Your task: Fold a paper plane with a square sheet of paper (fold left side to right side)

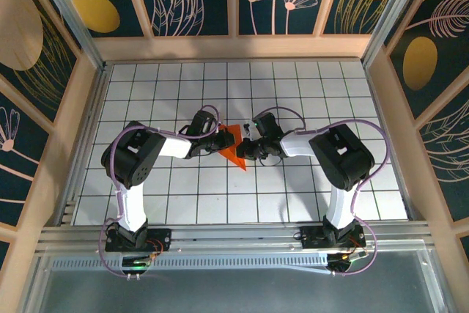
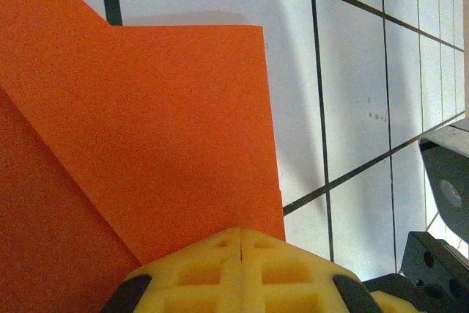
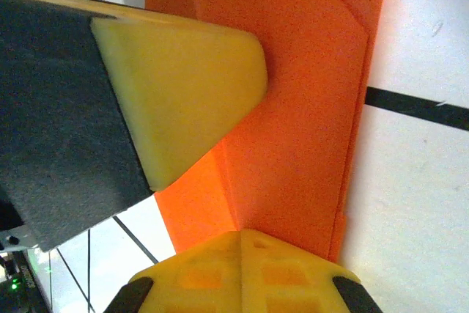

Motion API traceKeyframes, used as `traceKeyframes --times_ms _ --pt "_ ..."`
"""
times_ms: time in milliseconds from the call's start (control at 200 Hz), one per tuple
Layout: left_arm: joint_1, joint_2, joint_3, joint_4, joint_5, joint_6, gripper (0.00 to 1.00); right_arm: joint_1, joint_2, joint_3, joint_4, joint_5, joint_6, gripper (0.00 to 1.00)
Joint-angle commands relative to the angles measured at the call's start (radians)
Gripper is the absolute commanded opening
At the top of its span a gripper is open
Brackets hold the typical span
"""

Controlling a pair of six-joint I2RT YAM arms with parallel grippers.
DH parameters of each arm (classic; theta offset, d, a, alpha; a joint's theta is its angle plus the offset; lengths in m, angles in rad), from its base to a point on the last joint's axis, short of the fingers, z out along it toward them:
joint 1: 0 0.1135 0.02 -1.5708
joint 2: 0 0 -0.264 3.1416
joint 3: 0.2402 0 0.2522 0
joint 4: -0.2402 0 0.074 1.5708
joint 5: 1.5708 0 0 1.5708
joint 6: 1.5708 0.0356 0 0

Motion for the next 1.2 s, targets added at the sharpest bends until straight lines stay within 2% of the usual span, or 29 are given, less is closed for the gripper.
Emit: traceKeyframes --times_ms 0,565,891,1191 --pt "0.0 0.027 -0.012 -0.085 -0.06 -0.006 0.0 0.017 -0.01 -0.021 -0.117 0.035 -0.03 0.0" --pt "0.001 0.039 -0.002 -0.098 -0.072 -0.009 0.0 0.033 -0.099 -0.126 -0.111 0.018 -0.018 0.0" --pt "0.0 0.046 0.004 -0.103 -0.072 -0.009 0.0 0.036 -0.131 -0.137 -0.126 0.007 -0.022 0.0" --pt "0.001 0.044 0.004 -0.1 -0.064 -0.004 0.0 0.013 -0.23 -0.121 -0.134 -0.01 -0.018 0.0"
